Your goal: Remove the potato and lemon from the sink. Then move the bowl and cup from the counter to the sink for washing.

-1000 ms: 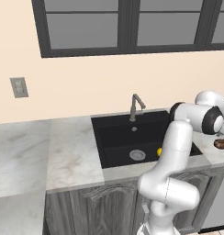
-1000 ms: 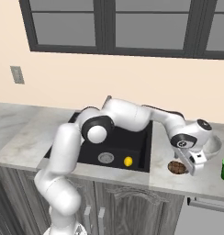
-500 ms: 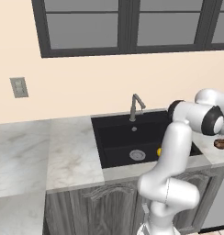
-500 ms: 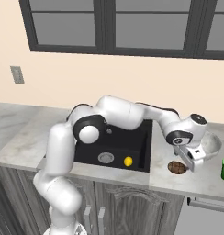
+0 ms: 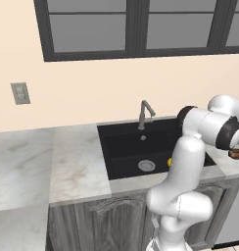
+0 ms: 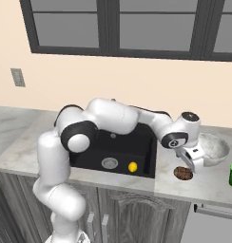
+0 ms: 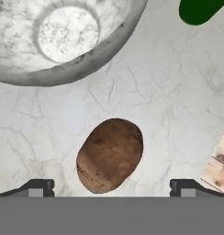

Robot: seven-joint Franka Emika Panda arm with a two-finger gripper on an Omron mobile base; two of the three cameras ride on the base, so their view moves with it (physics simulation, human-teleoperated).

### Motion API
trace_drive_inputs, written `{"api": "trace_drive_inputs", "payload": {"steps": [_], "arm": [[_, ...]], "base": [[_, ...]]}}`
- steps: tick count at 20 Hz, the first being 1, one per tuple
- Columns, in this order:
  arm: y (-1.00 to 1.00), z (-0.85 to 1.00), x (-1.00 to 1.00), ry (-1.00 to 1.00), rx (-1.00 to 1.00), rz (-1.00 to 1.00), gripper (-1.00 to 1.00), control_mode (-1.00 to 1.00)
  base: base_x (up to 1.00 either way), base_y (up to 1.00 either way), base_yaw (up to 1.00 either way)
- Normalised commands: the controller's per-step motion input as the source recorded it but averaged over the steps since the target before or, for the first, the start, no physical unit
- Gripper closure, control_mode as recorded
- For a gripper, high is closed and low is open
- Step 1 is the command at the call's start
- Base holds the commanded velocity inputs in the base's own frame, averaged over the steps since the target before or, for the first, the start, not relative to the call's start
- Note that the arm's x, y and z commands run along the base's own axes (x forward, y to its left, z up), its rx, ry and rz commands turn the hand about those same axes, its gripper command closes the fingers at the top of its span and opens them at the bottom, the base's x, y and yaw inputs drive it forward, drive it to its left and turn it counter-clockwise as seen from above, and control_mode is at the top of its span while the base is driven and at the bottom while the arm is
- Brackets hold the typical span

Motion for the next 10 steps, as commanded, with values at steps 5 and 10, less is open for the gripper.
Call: {"api": "trace_drive_inputs", "payload": {"steps": [5, 10], "arm": [[0.28, 0.15, -0.04, 0.04, -0.06, 0.00, -1.00, -1.00], [0.28, 0.31, 0.00, 0.02, -0.05, 0.00, -1.00, -1.00]], "base": [[0.00, 0.00, 0.00], [0.00, 0.00, 0.00]]}}
